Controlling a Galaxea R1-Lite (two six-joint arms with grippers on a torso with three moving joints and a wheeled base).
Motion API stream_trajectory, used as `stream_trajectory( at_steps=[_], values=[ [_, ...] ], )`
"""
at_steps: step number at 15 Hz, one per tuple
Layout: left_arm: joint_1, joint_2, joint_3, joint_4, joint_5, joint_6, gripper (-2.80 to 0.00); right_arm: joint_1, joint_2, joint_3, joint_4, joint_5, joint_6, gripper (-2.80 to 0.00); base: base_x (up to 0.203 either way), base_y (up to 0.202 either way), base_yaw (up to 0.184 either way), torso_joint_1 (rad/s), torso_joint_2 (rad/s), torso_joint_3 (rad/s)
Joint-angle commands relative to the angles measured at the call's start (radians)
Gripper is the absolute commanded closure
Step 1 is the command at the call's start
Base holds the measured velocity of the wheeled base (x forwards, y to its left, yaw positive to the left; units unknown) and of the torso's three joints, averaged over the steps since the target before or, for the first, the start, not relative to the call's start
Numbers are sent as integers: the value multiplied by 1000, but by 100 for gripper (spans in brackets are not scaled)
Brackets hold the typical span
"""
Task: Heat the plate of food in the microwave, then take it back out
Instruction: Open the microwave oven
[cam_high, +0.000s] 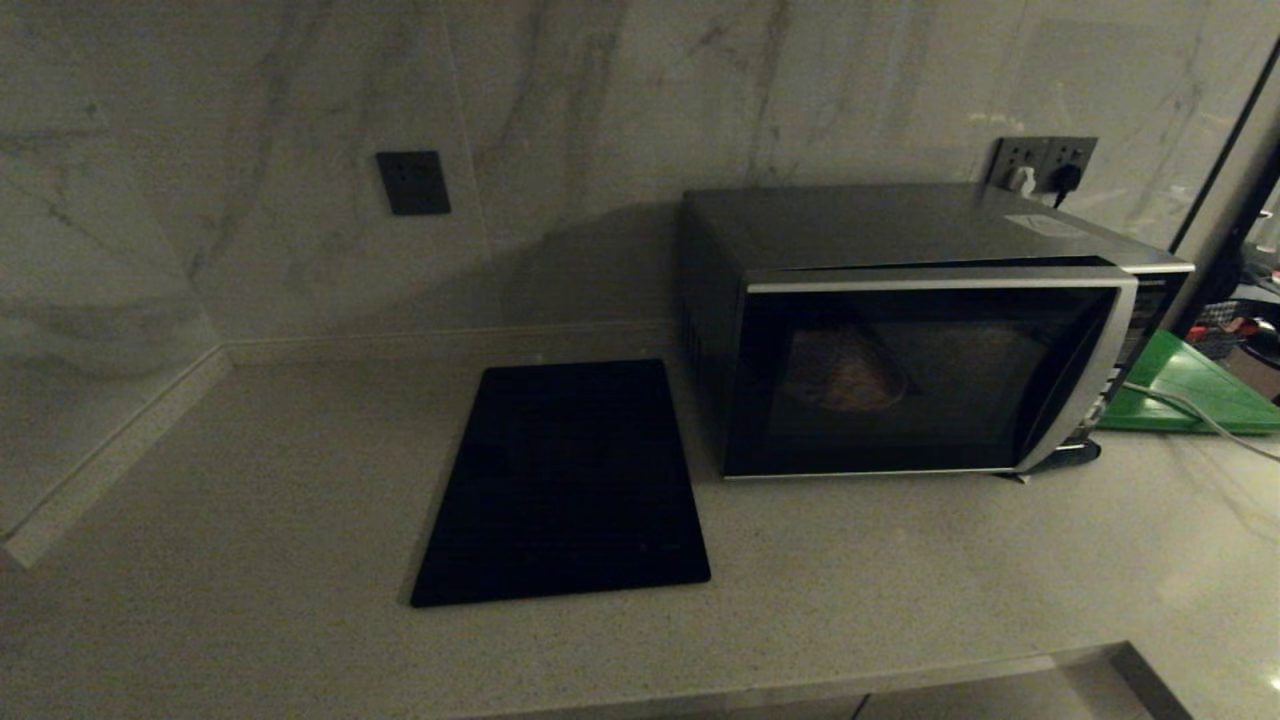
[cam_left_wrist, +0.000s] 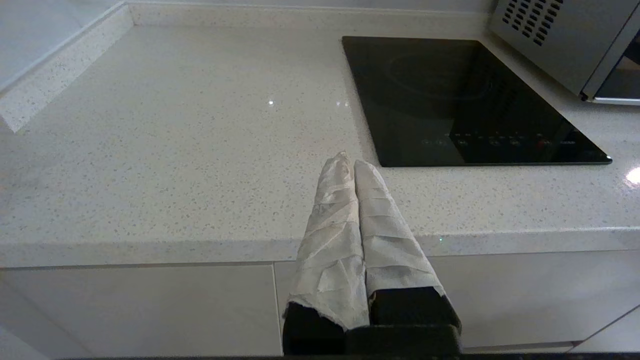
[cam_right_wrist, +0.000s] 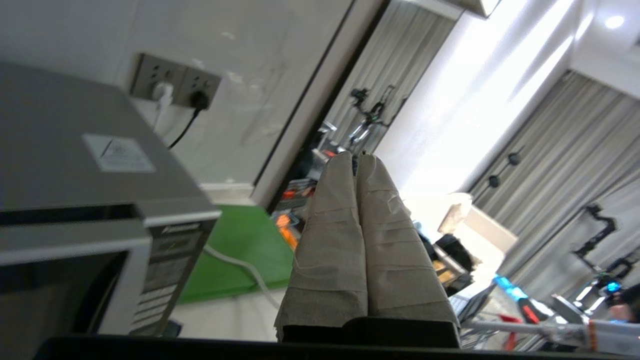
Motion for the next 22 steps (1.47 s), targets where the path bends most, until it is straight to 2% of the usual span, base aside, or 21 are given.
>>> stream_trajectory(
  at_steps=[1,3,5,7,9,10,11,13,16,18,19,22],
  values=[
    [0,1,0,1,0,-1,0,0,-2,33,-8,-3,12,0,0,0,0,0,0,0],
    [1,1,0,-1,0,-1,0,1,-3,16,8,-2,19,0,0,0,0,0,0,0],
    [1,1,0,1,0,-1,0,0,16,-51,98,-2,96,0,0,0,0,0,0,0],
    [1,1,0,-1,0,-1,0,-7,18,-139,381,0,242,0,0,0,0,0,0,0],
    [1,1,0,1,0,-1,0,-26,19,-267,755,50,411,0,0,0,0,0,0,0],
    [1,1,0,-1,0,-1,0,-54,23,-350,961,130,507,0,0,0,0,0,0,0],
    [1,1,0,-1,0,-1,0,-90,33,-421,1101,247,605,0,0,0,0,0,0,0],
    [1,1,0,-1,0,-1,0,-171,79,-489,1201,471,785,0,0,0,0,0,0,0],
    [0,1,0,0,0,-1,0,-245,124,-544,1267,754,946,0,0,0,0,0,0,0],
    [0,1,0,0,0,-1,0,-284,131,-545,1286,944,992,0,0,0,0,0,0,0],
    [1,1,0,-1,0,-1,0,-292,138,-545,1289,989,987,0,0,0,0,0,0,0],
    [1,1,0,-1,0,-1,0,-309,165,-554,1294,981,847,0,0,0,0,0,0,0]
  ],
)
